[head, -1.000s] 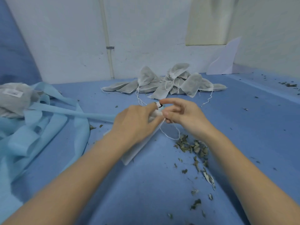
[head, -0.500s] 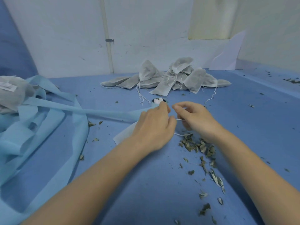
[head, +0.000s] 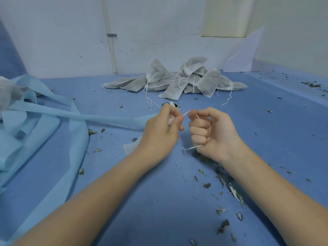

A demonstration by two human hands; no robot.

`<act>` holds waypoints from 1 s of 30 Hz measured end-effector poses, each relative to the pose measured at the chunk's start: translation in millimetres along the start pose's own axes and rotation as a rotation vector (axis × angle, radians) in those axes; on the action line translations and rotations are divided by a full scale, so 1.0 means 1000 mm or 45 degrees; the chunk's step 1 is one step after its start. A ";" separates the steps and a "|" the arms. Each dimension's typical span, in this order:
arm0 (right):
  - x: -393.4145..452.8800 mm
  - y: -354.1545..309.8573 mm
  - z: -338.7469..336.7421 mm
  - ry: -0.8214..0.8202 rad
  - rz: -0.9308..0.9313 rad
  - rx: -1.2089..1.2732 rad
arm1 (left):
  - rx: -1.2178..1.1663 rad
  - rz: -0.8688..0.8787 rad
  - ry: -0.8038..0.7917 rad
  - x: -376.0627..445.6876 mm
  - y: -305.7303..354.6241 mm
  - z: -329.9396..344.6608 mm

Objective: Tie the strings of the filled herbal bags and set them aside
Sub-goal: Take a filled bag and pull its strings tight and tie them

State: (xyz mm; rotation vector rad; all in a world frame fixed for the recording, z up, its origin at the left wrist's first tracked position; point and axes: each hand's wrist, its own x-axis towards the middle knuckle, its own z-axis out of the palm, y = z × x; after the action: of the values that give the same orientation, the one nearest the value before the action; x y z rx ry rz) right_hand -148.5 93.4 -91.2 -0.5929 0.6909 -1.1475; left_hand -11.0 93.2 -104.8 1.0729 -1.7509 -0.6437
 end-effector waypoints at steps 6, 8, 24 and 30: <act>-0.005 0.014 0.006 -0.123 -0.049 0.222 | -0.053 -0.067 0.082 -0.002 -0.001 0.001; -0.005 0.016 0.007 -0.177 -0.048 0.155 | -0.079 -0.083 0.140 -0.004 -0.001 0.001; -0.003 0.020 0.003 0.047 -0.319 -1.216 | -0.119 -0.282 0.267 -0.004 -0.006 0.003; 0.002 0.029 0.006 0.197 -0.561 -1.597 | -0.013 -0.339 0.294 -0.003 0.000 0.006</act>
State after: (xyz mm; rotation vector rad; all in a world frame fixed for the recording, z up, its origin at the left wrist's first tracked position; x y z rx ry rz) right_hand -125.9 100.8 -108.9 -1.7854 1.4628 -1.0601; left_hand -15.8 95.6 -108.9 1.3317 -1.4185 -0.6610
